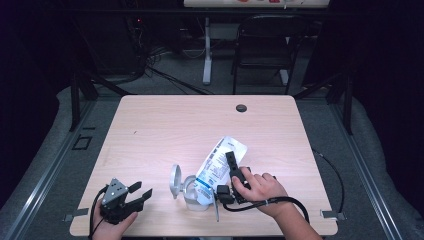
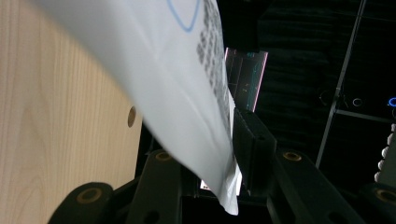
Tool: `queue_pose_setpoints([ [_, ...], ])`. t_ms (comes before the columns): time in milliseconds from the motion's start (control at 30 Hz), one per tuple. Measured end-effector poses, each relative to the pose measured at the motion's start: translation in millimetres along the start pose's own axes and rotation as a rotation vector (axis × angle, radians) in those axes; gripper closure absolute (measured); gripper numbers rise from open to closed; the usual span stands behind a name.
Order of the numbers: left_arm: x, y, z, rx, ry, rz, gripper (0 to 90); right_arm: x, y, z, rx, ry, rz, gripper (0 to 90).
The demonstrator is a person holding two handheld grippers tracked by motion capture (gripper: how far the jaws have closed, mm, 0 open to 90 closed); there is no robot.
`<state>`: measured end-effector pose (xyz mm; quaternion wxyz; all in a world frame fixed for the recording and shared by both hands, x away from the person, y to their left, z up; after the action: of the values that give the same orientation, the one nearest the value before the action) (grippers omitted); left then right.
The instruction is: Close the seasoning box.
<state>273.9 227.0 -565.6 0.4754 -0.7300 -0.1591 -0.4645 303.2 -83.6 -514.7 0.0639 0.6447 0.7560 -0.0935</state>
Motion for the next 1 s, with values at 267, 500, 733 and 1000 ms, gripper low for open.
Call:
queue_pose_setpoints([
  [267,-0.1,-0.2,0.3,0.002,0.000,0.003,49.8,1.3,0.5,1.9,-0.005,0.012,-0.015,77.8],
  [500,0.0,-0.2,0.4,0.003,0.000,0.002,49.8,1.4,0.5,1.8,-0.005,0.012,-0.013,79.8],
  [733,0.0,-0.1,0.4,0.002,0.000,0.002,49.8,1.7,0.1,2.4,-0.006,0.010,-0.018,82.4],
  [1000,0.0,-0.2,0.7,0.004,-0.001,0.002,49.8,2.3,0.5,2.8,-0.016,0.002,-0.025,83.7],
])
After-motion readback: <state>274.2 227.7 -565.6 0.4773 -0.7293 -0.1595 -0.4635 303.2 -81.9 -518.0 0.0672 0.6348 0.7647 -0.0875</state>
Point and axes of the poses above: each handheld gripper's, and its own axes: y roughly forward along the jaws, x roughly out of its top, z roughly to its left, the point moved 4 cm from there along y, roughly forward along the jaws, and after that the axes turned 3 degrees about -y, right-handed, at the moved point
